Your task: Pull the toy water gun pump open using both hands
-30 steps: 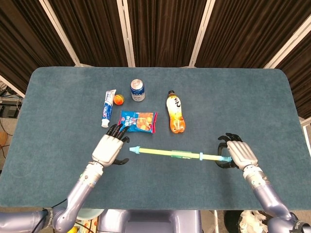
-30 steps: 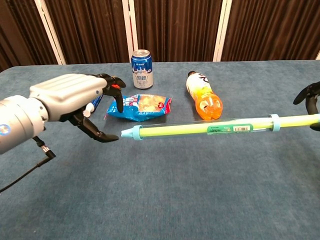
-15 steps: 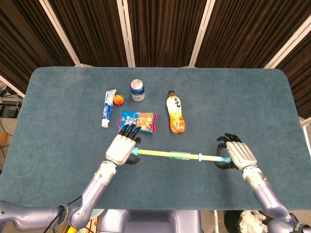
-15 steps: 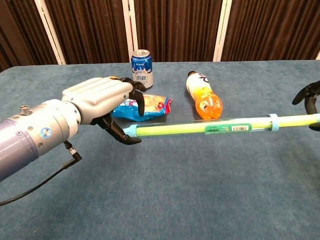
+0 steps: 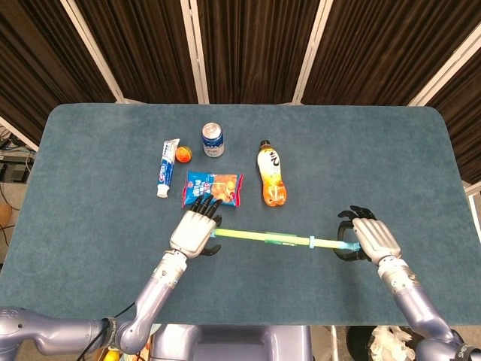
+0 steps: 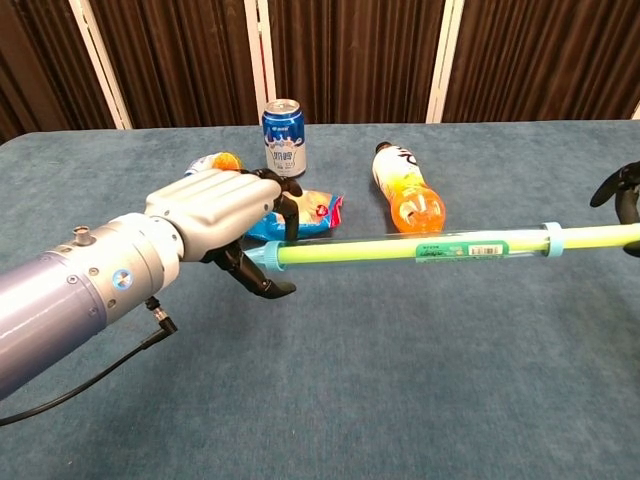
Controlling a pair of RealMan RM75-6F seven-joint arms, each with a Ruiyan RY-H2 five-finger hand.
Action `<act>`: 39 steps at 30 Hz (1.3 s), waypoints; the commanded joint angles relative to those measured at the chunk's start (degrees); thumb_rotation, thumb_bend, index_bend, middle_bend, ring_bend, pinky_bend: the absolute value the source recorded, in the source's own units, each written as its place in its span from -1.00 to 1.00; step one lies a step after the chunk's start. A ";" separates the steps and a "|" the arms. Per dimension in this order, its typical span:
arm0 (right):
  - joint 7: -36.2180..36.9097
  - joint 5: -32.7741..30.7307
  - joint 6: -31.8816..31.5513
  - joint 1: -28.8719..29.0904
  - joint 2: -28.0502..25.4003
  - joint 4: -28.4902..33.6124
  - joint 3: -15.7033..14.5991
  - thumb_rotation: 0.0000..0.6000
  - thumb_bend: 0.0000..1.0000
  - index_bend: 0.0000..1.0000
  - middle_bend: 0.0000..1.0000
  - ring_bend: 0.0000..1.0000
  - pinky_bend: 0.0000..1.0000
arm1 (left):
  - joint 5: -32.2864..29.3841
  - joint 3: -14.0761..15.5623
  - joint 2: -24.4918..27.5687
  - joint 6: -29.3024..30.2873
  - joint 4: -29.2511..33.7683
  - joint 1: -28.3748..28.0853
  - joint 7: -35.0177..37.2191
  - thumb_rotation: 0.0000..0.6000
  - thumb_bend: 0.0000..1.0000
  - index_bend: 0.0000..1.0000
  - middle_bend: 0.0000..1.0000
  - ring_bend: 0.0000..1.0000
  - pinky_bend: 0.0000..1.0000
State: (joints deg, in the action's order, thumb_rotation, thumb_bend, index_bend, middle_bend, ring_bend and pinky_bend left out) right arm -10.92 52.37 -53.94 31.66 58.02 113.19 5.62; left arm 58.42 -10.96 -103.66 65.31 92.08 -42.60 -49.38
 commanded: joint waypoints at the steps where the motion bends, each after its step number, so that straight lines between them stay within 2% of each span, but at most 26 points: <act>1: 0.22 0.18 0.02 -0.04 -0.14 0.02 -0.03 1.00 0.35 0.93 -0.57 -0.90 -1.00 | -0.25 0.16 -0.33 0.16 -0.23 -0.30 -0.21 1.00 -0.56 -0.19 -0.84 -1.00 -0.84; 24: 0.45 0.61 -0.52 -0.15 -0.14 -0.05 -0.42 1.00 0.35 0.93 -0.57 -0.90 -1.00 | -0.71 0.97 -0.54 1.82 0.51 -1.33 -0.35 1.00 -0.53 -0.17 -0.84 -1.00 -0.84; 32: 0.27 0.45 -0.74 -0.17 -0.17 -0.02 -0.53 1.00 0.35 0.93 -0.56 -0.90 -1.00 | -0.42 1.32 -0.78 2.32 0.20 -1.44 -0.06 1.00 -0.32 -0.07 -0.82 -1.00 -0.84; 39: 0.27 0.53 -0.71 -0.20 -0.09 -0.24 -0.66 1.00 0.35 0.93 -0.56 -0.90 -1.00 | 0.21 1.48 -0.82 2.82 0.46 -1.52 0.12 1.00 -0.28 -0.04 -0.82 -1.00 -0.84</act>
State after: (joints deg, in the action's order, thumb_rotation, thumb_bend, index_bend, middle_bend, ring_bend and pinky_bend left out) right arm -10.64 52.90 -54.65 31.47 57.93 112.95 4.96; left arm 58.59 -9.51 -104.50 68.10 92.51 -44.13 -49.24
